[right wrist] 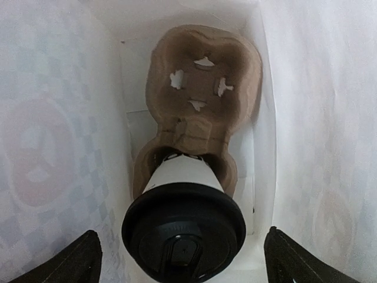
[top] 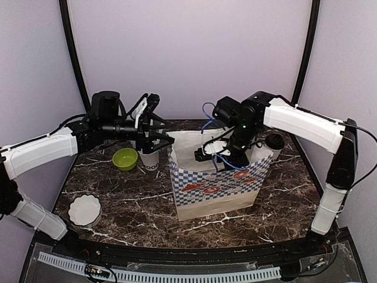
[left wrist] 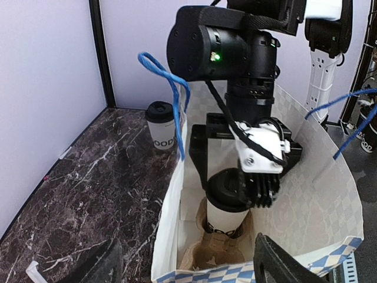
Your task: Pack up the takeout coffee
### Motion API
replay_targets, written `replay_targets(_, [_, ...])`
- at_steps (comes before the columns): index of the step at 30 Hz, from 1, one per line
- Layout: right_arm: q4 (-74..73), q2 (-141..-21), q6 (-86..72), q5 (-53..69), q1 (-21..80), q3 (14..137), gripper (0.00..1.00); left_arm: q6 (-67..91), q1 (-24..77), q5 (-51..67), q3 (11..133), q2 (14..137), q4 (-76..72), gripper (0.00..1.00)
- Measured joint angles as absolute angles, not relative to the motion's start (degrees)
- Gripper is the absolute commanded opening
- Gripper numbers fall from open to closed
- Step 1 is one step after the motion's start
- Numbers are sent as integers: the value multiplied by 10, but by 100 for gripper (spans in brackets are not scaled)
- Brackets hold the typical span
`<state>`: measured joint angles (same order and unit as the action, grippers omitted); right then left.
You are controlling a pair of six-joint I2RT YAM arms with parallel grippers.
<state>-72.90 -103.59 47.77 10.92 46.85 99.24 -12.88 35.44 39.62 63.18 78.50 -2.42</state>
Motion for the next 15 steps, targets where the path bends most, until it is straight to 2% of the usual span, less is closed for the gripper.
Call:
replay_targets(8, [-749,-1030,466,130,493,1027,99,-114,352,401,706,789,20,77])
replay_targets(15, [-749,-1016,465,128,493,1080,98,-83,352,440,810,843,49,73])
